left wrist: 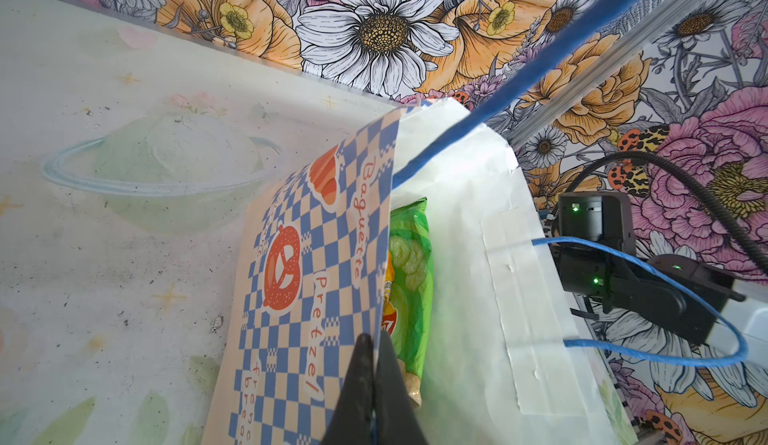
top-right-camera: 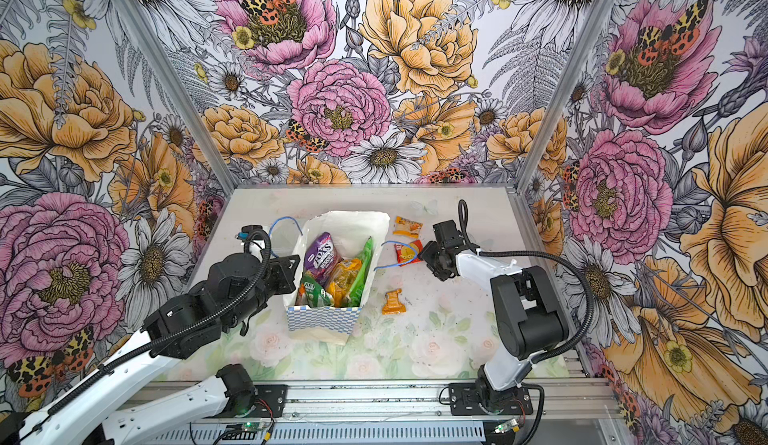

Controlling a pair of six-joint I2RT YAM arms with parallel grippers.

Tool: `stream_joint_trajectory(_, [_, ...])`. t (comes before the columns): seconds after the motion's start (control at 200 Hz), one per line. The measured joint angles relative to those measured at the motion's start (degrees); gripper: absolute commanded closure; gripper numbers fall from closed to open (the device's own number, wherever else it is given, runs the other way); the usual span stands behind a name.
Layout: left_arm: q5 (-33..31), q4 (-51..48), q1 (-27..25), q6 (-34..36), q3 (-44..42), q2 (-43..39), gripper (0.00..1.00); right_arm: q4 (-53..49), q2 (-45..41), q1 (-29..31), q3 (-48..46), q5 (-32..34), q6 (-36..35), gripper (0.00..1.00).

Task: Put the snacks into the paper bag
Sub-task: 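Lower the right gripper and grasp the red-and-yellow snack packet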

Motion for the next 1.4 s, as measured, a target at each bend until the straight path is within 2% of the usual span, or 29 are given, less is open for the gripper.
stream_joint_trajectory(0.22, [0.0,0.5,0.0,-1.0,-0.3,0.0,1.0,1.4,3.3,1.1,2.3,1.4,0.4,0.37])
stream_joint_trajectory(0.36, [0.0,0.6,0.0,-1.0,-0.3,0.0,1.0,1.7,6.2,1.8,4.0,2.8,0.3,0.47])
stream_joint_trajectory(0.616, [0.0,0.7,0.0,-1.0,-0.3,0.0,1.0,0.9,10.8,3.3,8.6,5.3,-0.7,0.54])
stream_joint_trajectory(0.736, [0.0,0.8,0.1,-1.0,-0.4,0.0,1.0,1.0,12.8,3.4,10.5,5.9,-1.1,0.67])
stream_joint_trajectory(0.896, [0.0,1.0,0.1,-1.0,-0.8,-0.3,1.0,0.9,14.7,3.4,12.2,6.6,-1.8,0.91])
stream_joint_trajectory(0.961, [0.0,1.1,0.3,-1.0,-0.9,-0.4,1.0,0.9,15.8,3.4,13.3,6.6,-2.2,0.97])
stream_joint_trajectory(1.056, [0.0,1.2,0.3,-1.0,-0.9,-0.4,1.0,1.0,16.4,3.4,14.1,6.5,-2.4,1.0])
stream_joint_trajectory(1.401, [0.0,1.2,0.8,-1.0,-0.9,-0.4,1.0,-0.6,12.6,3.8,11.8,8.9,-3.5,1.0])
